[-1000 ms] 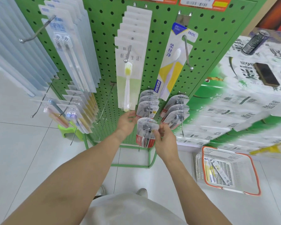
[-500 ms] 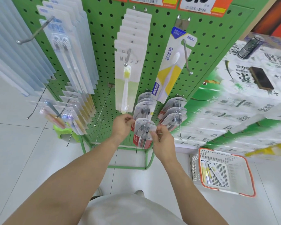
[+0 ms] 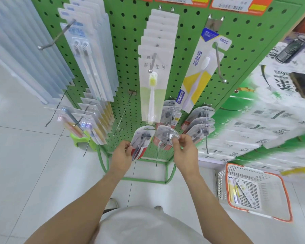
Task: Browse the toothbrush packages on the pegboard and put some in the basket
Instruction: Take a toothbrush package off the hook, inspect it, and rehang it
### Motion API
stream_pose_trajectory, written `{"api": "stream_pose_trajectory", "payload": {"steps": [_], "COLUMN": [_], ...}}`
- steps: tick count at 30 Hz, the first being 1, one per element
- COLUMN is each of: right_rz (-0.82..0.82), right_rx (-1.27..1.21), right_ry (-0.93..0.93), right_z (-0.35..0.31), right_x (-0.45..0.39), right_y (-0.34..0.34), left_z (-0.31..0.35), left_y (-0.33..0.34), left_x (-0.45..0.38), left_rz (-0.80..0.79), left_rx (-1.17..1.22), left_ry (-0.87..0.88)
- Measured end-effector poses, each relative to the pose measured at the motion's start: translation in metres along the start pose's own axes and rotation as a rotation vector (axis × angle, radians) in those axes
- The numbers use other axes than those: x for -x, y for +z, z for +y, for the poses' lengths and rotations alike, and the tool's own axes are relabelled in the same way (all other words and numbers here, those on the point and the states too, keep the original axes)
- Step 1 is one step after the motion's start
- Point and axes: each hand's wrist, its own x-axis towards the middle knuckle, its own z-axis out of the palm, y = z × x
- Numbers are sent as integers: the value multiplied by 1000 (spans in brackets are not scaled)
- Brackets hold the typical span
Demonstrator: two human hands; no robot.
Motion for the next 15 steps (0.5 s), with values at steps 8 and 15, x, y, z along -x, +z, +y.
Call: {"api": "stream_pose_trajectory", "payload": {"steps": [8, 15], "right_rz": [43, -61], "right_rx": [-64, -148], "right_ry": [60, 316], "right_z": [-3, -1], "right_x": [8, 43], "right_y": [6, 10], "left_z": [-5, 18], "left_y": [-31, -56], "left_x": [35, 65], "left_rz": [39, 46], "left_rx": [157, 299], "left_ry": [-33, -19]}}
